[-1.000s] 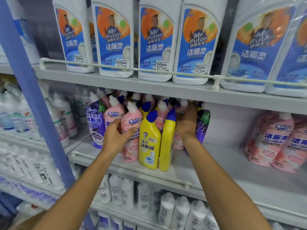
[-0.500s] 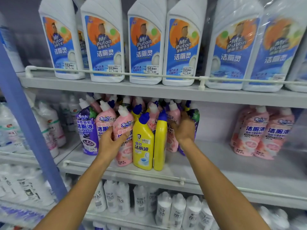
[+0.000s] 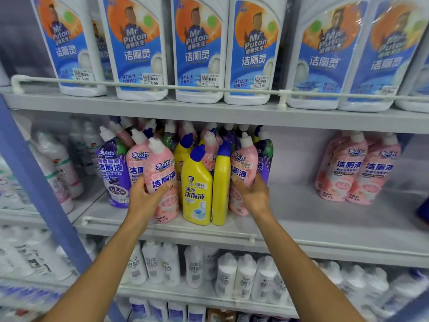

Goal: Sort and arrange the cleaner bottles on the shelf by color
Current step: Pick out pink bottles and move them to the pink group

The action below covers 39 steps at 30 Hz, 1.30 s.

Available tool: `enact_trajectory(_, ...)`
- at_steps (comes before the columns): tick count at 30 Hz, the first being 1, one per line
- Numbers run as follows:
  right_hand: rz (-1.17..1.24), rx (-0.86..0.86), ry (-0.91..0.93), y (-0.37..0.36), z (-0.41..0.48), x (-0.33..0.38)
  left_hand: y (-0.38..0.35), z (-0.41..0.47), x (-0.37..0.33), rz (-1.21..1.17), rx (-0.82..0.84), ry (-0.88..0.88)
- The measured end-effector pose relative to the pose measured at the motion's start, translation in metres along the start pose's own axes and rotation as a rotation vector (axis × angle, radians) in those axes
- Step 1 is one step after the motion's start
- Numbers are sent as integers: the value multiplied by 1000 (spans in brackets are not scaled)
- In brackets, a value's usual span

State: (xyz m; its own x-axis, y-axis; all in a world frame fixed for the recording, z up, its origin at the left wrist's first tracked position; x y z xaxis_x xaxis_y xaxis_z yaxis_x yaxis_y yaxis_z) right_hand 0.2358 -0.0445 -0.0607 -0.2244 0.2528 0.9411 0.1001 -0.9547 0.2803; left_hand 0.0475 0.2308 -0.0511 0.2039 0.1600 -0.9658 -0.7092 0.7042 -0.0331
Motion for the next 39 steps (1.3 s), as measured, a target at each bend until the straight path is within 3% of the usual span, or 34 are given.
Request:
enact_trajectory(11, 55, -2, 96, 17, -22, 7, 5, -30, -34, -78, 48, -82)
enact_trajectory(18, 114, 56, 162, 50, -35, 23, -33, -64, -90, -146, 214, -152)
enact_trajectory(26, 180, 76, 212, 118, -30, 23, -128, -90, -92, -135, 419, -115)
enact_trajectory(39, 131, 102, 170, 294, 6, -25, -345, -115, -54, -138, 549, 46)
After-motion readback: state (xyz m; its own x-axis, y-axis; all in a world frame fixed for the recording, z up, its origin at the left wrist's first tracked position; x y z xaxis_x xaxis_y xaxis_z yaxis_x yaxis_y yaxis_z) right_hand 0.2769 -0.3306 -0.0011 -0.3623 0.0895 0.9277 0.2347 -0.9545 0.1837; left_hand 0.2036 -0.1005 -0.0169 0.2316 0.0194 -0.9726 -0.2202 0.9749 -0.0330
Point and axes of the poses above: each hand's wrist, its own z-axis towards the middle knuckle, its own y-axis out of the back of the hand, x = y × z, the point moved 9 cm from there along z, towards the middle knuckle, and after that the axes turned 1 degree about x, right-handed, at the moved point
